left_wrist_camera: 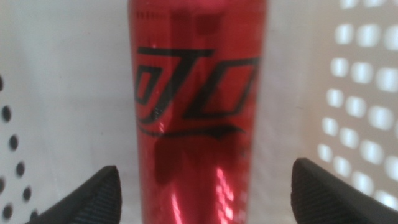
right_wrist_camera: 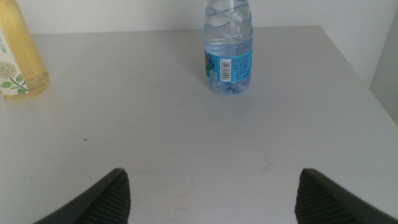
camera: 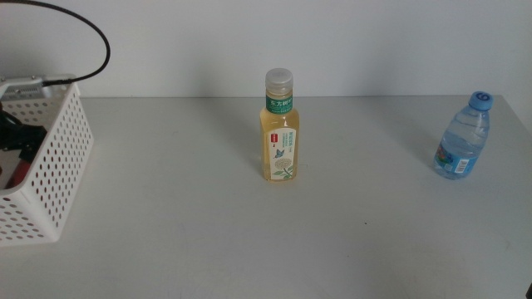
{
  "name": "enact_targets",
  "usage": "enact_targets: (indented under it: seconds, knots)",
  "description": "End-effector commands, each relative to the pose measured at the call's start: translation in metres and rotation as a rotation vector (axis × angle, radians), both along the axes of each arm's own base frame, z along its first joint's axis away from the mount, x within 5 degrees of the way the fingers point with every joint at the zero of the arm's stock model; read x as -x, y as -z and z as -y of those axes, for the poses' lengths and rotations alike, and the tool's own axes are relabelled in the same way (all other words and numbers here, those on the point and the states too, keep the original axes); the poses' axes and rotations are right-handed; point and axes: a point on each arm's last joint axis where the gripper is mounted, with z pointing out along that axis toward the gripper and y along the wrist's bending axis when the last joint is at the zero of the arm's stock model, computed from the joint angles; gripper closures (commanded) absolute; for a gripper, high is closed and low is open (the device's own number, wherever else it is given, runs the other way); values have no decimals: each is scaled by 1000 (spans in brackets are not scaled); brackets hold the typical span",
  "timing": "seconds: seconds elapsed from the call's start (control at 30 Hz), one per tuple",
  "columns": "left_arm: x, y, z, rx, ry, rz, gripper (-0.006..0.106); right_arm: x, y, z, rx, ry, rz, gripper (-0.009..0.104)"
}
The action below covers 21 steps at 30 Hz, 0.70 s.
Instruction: Use arms to grab the bottles and put them into the dustbin to the left of the table.
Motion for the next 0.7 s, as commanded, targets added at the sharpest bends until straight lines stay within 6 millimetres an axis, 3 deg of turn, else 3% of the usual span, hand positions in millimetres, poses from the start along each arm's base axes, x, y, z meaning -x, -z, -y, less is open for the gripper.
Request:
enact_targets:
  seconds: [0.0,0.37,0.67]
  knots:
    - [7,-56,13,-17,-10,121,7,0,-11,1,14,13,102,27]
    - [55,-173,98,-11,107,403,7,0,-11,1,14,13,102,27]
    - [105,-227,170,-3,310,577,7,0,-11,1,14,13,102,27]
